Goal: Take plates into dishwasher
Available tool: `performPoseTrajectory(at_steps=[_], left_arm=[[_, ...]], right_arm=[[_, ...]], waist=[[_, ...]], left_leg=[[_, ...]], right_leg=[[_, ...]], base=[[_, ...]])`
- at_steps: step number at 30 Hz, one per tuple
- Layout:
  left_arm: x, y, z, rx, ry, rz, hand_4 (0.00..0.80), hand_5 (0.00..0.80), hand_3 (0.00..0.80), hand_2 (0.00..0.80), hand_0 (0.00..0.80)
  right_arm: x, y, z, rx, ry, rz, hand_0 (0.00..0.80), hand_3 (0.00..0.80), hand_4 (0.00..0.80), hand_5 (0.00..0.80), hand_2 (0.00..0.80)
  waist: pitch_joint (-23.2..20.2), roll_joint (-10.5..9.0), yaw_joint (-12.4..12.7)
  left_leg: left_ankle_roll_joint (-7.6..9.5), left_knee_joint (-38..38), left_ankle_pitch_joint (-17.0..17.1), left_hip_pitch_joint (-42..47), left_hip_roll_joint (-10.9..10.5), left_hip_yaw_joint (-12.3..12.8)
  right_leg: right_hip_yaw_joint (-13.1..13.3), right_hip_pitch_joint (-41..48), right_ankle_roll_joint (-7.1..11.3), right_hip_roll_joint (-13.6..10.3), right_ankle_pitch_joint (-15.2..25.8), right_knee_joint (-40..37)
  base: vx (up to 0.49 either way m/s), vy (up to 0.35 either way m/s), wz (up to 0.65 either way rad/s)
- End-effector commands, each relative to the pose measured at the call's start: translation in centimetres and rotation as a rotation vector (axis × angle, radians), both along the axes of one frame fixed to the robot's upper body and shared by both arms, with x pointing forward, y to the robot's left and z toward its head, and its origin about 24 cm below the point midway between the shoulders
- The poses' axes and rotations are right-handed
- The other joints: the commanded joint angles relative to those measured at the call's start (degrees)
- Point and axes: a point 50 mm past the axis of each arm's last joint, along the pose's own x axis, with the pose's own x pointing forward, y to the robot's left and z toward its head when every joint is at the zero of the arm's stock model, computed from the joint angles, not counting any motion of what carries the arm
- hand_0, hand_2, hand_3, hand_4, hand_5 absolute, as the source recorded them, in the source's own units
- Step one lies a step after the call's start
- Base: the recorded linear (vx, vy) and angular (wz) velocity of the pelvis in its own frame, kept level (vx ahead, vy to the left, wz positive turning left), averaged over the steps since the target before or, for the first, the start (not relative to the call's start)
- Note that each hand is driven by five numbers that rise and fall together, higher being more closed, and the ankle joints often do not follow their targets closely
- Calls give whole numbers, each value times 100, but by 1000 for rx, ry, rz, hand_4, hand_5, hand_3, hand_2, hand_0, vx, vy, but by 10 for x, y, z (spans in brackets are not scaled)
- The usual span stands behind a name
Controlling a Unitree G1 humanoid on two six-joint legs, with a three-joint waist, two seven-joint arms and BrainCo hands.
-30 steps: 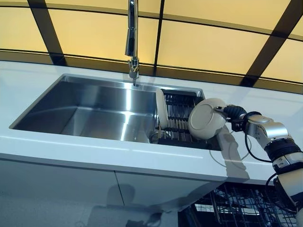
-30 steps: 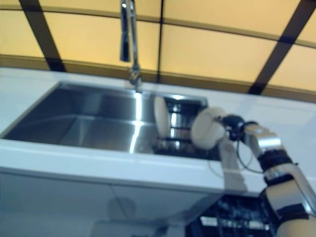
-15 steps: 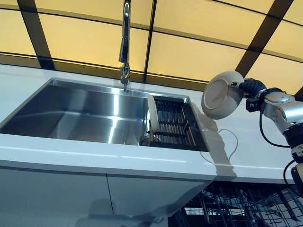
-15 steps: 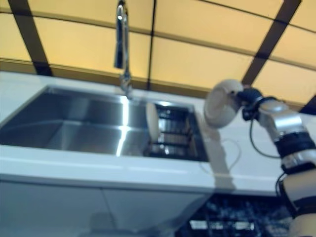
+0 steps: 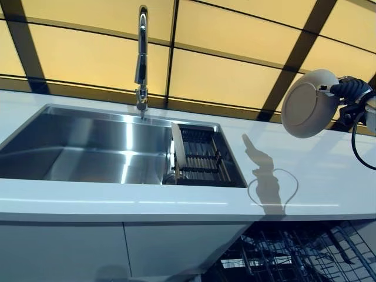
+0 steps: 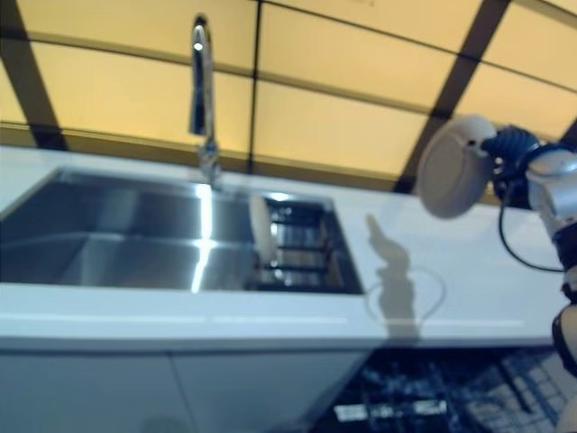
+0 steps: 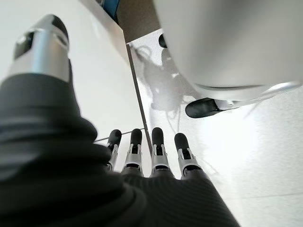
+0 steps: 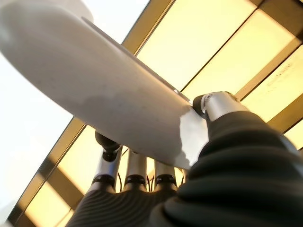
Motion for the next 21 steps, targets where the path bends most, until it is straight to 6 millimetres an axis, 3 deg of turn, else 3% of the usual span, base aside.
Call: performPoseTrajectory(at_steps=[1, 12, 21], left_arm=[[6, 6, 2, 21, 7, -38, 0, 0, 0, 0, 0], [18, -1, 4, 12, -10, -81, 0, 0, 0, 0, 0], [27, -2, 6, 14, -24, -91, 0, 0, 0, 0, 0]], right_arm=[[-24, -17, 57, -106, -146, -54, 800, 800, 800, 800, 800], [-50, -53, 28, -200, 40, -120, 800, 800, 800, 800, 800], [-73, -77, -14, -175, 164, -115, 800, 800, 800, 800, 800]], waist=[[-28, -12, -77], [45, 39, -471], [139, 183, -932]], left_leg=[[206, -11, -180, -6, -49, -60], [289, -11, -245, 109, -22, 189], [335, 13, -335, 226, 7, 491]], right_leg=[[51, 184, 371, -1, 119, 54], [330, 79, 384, 70, 153, 120], [632, -106, 416, 108, 193, 204]], base=[[-34, 4, -6], [-30, 11, -15], [-26, 1, -21]])
